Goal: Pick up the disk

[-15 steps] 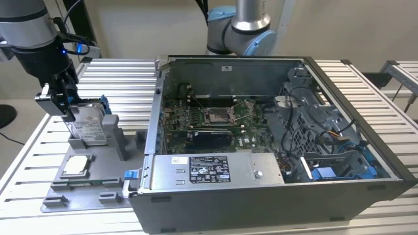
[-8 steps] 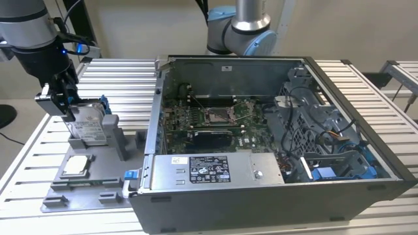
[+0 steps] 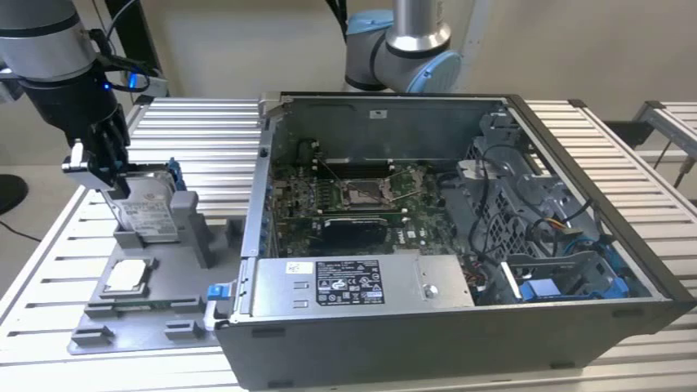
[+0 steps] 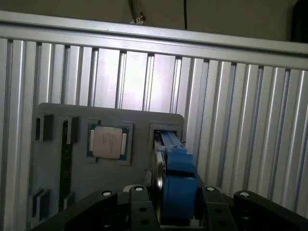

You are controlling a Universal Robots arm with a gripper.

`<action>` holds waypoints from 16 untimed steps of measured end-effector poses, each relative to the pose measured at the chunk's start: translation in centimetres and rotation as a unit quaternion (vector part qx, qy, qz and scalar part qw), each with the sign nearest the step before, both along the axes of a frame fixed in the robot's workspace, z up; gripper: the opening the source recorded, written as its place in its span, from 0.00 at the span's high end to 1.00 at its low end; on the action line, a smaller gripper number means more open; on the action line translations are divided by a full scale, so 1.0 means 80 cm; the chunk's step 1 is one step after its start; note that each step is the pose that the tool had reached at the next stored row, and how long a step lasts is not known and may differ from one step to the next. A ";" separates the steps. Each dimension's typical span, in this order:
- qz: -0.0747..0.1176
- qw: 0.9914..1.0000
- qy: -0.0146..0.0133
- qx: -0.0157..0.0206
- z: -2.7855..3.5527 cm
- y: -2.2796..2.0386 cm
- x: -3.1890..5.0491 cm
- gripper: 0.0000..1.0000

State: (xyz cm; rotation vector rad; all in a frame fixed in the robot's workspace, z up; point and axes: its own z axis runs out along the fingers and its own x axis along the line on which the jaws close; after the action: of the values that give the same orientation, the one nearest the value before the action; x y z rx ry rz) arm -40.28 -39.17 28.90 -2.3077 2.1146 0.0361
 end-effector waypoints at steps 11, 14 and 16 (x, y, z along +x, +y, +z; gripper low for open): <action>0.000 1.000 0.000 0.000 -0.0004 0.0000 0.000 1.00; 0.000 1.000 0.000 0.000 -0.0005 -0.0001 0.000 1.00; 0.000 1.000 0.000 0.000 -0.0007 -0.0011 0.000 1.00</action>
State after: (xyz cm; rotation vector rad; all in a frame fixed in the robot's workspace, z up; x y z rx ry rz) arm -40.28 -39.25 28.85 -2.3072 2.1143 0.0363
